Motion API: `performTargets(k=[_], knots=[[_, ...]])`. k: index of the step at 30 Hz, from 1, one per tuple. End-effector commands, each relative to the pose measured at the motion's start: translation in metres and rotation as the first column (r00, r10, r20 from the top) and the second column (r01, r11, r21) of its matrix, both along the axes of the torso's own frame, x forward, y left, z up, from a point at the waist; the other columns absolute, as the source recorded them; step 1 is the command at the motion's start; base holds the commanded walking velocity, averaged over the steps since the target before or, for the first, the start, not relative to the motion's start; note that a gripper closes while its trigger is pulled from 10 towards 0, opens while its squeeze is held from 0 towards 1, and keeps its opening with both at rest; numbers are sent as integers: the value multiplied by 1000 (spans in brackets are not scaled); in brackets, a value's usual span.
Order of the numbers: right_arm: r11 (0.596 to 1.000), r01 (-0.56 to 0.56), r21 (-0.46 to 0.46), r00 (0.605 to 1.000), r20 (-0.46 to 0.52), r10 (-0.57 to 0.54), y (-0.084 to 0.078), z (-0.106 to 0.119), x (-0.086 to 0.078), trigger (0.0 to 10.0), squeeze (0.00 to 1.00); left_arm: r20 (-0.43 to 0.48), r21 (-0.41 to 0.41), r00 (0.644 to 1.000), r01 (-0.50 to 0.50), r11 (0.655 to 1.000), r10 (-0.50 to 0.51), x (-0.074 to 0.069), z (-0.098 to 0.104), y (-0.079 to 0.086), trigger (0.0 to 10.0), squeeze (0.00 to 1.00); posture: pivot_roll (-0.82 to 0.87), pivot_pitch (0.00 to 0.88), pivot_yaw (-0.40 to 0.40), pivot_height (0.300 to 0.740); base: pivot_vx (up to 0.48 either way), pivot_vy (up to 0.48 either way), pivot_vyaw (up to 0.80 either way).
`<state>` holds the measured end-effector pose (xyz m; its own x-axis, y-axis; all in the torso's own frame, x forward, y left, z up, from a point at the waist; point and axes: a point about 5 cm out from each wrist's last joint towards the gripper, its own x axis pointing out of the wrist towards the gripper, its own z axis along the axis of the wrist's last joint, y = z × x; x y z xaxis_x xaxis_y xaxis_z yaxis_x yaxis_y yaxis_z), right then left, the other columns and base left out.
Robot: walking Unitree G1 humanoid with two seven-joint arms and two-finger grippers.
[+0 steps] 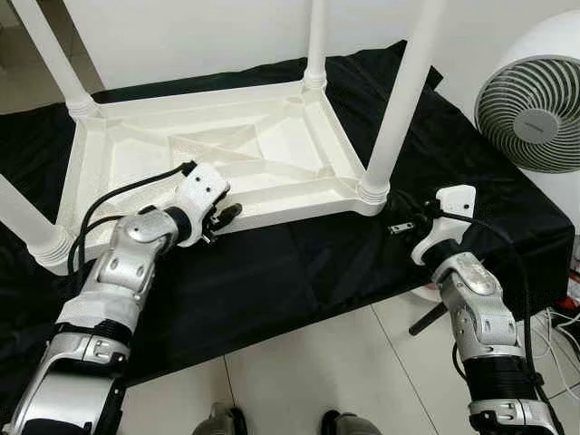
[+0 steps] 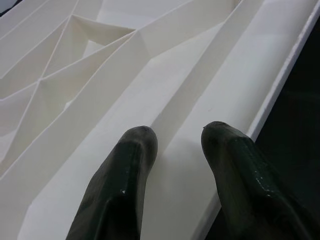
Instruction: Building children table
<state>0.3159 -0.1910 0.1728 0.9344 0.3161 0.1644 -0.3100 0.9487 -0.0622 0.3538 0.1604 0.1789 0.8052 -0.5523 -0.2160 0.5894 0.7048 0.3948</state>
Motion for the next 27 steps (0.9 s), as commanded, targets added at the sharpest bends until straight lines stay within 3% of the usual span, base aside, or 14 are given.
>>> performTargets(k=[1, 15, 17, 18, 21, 22, 26, 27], knots=[[1000, -8, -6, 1000, -14, 8, 3, -3, 0, 10000, 0, -34, -8, 999, 31, 999, -31, -6, -7, 2, 10000, 0, -73, 117, 64, 740, 0, 0, 0], [999, -18, -26, 1000, -22, 17, 2, -4, -1, 10000, 0, -58, 0, 994, 91, 996, -90, -11, -13, 4, 10000, 0, -80, 115, 61, 740, 0, 0, 0], [999, -20, -34, 1000, -20, 20, 1, -4, -1, 10000, 0, -78, 56, 994, 86, 995, -82, -12, -21, 6, 10000, 0, -83, 114, 59, 740, 0, 0, 0], [999, -21, -36, 1000, -20, 20, 1, -3, -1, 10000, 0, -89, 57, 993, 80, 995, -75, -11, -23, 6, 10000, 212, -84, 112, 59, 740, 0, 0, 0], [999, -21, -38, 1000, -19, 20, 1, -3, 0, 10000, 0, -103, 49, 992, 74, 996, -69, -10, -25, 5, 10000, 212, -84, 112, 59, 740, 0, 0, 0], [999, -21, -40, 1000, -18, 21, 1, -3, 0, 10000, 0, -118, 51, 992, 56, 997, -49, -9, -26, 7, 10000, 1000, -86, 109, 60, 740, 0, 0, 0], [999, -22, -44, 1000, -18, 22, 0, -3, 0, 10000, 0, -131, 107, 991, 6, 994, 8, -5, -31, 12, 10000, 1000, -89, 108, 60, 740, 0, 0, 0], [999, -22, -46, 1000, -18, 21, 0, -3, 0, 10000, 0, -136, 130, 990, -15, 991, 33, -3, -33, 16, 10000, 741, -89, 108, 60, 740, 0, 0, 0]])
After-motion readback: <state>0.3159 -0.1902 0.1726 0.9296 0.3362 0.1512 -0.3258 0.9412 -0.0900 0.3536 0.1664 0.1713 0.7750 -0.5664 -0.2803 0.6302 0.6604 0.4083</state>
